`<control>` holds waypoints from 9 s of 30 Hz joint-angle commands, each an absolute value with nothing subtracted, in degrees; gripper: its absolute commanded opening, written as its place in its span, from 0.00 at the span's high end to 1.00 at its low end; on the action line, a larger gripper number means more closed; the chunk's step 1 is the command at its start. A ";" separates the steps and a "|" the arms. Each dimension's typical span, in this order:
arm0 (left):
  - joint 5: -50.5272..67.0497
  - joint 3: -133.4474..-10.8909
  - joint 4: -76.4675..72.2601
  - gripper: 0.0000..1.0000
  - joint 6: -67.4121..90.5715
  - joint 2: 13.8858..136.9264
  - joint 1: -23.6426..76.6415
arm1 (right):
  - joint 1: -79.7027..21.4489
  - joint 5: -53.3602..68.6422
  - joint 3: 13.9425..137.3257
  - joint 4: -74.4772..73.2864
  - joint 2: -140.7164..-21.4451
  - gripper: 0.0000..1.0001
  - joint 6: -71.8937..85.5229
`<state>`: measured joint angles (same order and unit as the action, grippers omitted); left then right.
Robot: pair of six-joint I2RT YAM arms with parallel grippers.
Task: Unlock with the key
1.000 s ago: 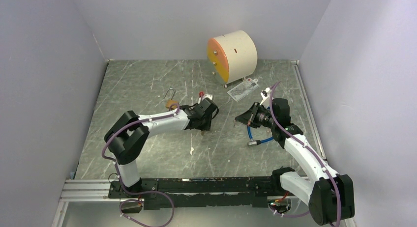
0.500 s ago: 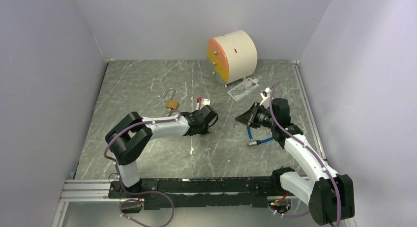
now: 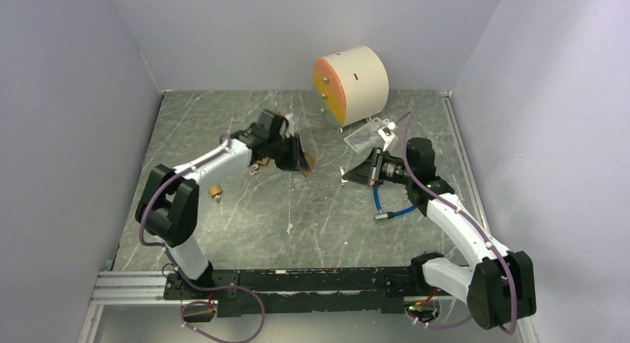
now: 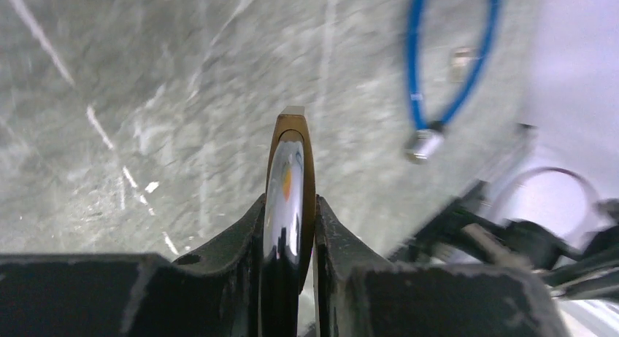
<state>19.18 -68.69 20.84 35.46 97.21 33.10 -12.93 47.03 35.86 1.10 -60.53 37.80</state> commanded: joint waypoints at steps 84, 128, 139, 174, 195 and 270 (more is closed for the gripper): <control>79.84 -85.04 8.05 0.98 56.20 84.83 24.08 | -22.59 63.83 56.69 22.04 -69.69 1.00 61.07; 77.44 -85.97 24.40 0.98 43.58 82.52 26.01 | -24.63 57.86 69.02 4.44 -74.34 1.00 50.33; 78.57 -85.65 24.24 0.97 43.71 80.68 26.09 | -22.58 58.22 73.23 -1.55 -76.92 1.00 42.69; 58.92 -74.83 -8.77 0.97 44.48 73.10 26.58 | -26.92 46.53 45.88 69.86 -77.66 1.00 123.46; 52.37 -74.49 -10.21 0.97 52.11 71.58 26.44 | -23.33 46.25 47.17 73.05 -77.07 0.46 108.99; 43.42 -67.01 -24.82 0.98 67.33 73.58 26.91 | -21.03 49.17 58.74 27.88 -68.80 0.65 69.89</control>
